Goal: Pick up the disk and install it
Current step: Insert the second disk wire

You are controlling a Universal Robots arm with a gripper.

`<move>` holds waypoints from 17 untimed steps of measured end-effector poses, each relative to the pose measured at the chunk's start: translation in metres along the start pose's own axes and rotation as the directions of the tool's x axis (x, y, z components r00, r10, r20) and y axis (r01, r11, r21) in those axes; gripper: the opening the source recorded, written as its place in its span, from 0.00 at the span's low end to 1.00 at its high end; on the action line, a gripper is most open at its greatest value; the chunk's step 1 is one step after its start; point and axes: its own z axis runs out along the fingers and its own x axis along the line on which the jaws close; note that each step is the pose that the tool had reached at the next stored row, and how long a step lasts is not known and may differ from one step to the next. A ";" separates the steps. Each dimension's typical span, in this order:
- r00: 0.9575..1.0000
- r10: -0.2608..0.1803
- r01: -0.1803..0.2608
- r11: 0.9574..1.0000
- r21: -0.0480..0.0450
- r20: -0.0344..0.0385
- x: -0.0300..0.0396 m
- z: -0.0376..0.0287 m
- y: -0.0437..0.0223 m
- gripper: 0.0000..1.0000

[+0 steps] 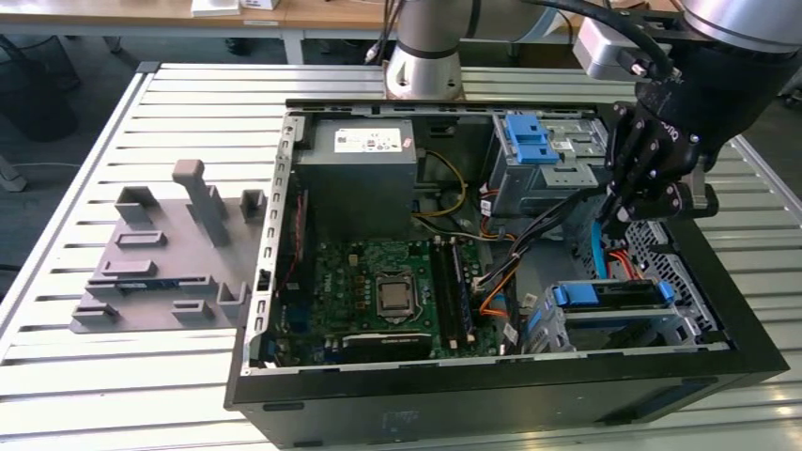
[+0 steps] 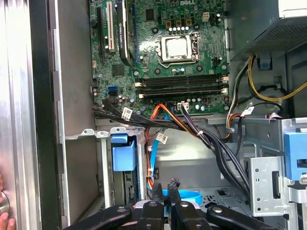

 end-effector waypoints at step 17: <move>0.999 -0.001 0.001 1.000 -0.003 0.040 0.0085 0.0061 -0.0008 0.16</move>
